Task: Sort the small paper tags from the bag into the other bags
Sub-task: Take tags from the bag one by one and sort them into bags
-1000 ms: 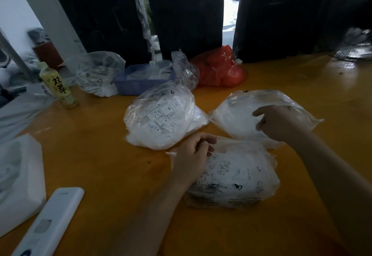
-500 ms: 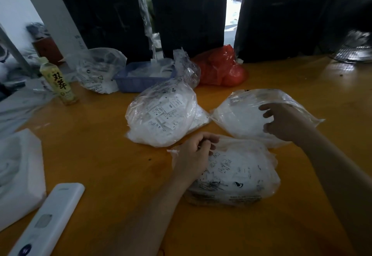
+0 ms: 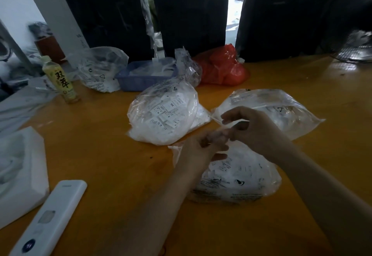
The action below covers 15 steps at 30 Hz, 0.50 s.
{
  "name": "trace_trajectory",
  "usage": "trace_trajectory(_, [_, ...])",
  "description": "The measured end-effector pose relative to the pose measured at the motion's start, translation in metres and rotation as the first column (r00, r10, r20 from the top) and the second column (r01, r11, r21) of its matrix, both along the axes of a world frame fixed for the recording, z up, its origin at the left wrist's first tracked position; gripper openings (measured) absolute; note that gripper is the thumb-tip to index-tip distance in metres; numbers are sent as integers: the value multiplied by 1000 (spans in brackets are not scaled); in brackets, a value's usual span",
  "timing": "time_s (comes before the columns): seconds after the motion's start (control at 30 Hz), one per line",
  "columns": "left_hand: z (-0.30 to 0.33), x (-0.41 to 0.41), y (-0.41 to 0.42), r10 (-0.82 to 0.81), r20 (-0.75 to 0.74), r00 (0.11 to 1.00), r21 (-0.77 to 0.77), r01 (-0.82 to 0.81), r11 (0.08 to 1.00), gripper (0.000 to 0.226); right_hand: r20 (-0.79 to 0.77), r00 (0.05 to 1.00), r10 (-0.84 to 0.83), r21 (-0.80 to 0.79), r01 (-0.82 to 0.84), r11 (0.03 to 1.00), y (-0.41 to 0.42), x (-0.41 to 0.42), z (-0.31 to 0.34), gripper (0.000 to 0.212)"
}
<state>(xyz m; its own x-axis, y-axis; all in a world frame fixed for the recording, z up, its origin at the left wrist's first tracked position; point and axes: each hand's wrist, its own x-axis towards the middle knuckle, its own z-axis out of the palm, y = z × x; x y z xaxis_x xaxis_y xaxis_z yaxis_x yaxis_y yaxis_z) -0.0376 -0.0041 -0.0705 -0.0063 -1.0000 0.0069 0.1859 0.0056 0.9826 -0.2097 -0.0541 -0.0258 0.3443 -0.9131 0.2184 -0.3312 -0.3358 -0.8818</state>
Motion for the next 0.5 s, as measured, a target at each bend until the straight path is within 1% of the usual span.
trace_trajectory(0.07, [0, 5, -2, 53, -87, 995, 46, -49, 998, 15, 8, 1000, -11, -37, 11, 999, -2, 4, -2, 33])
trace_trajectory(0.13, [2, 12, -5, 140, -206, 969, 103, -120, 987, 10, -9, 998, -65, -57, 64, 996, -5, 2, -3, 22])
trace_trajectory(0.17, [1, 16, -7, 174, -243, 954, 115, -150, 982, 12, -71, 995, -72, -72, 67, 995, -7, -1, -4, 17])
trace_trajectory(0.2, [1, 18, -8, 193, -269, 943, 125, -165, 978, 12, -180, 983, -47, -87, 32, 996, -8, -4, -4, 14])
trace_trajectory(0.23, [0, 20, -9, 203, -281, 938, 124, -174, 977, 11, -320, 947, 11, -86, -41, 995, -9, -5, -5, 13])
trace_trajectory(0.27, [0, 21, -10, 201, -293, 935, 119, -173, 978, 12, -469, 879, 86, -70, -134, 989, -8, -5, -6, 11])
trace_trajectory(0.3, [-2, 21, -11, 196, -308, 931, 114, -168, 979, 15, -596, 788, 153, -45, -223, 974, -6, -3, -8, 11])
trace_trajectory(0.33, [-1, 21, -11, 192, -333, 923, 119, -161, 980, 18, -689, 699, 192, -28, -290, 957, -5, 0, -12, 16])
trace_trajectory(0.37, [-1, 20, -11, 188, -354, 916, 126, -152, 980, 22, -750, 631, 197, -24, -324, 946, -4, 4, -16, 24])
trace_trajectory(0.4, [0, 20, -11, 183, -374, 909, 134, -142, 981, 24, -786, 592, 177, -36, -330, 943, -3, 7, -19, 30])
trace_trajectory(0.43, [-1, 20, -12, 178, -393, 902, 139, -133, 981, 24, -802, 579, 150, -58, -325, 944, -3, 10, -20, 34])
trace_trajectory(0.5, [-1, 21, -12, 171, -430, 886, 146, -119, 982, 18, -806, 580, 120, -95, -326, 941, -5, 15, -22, 39])
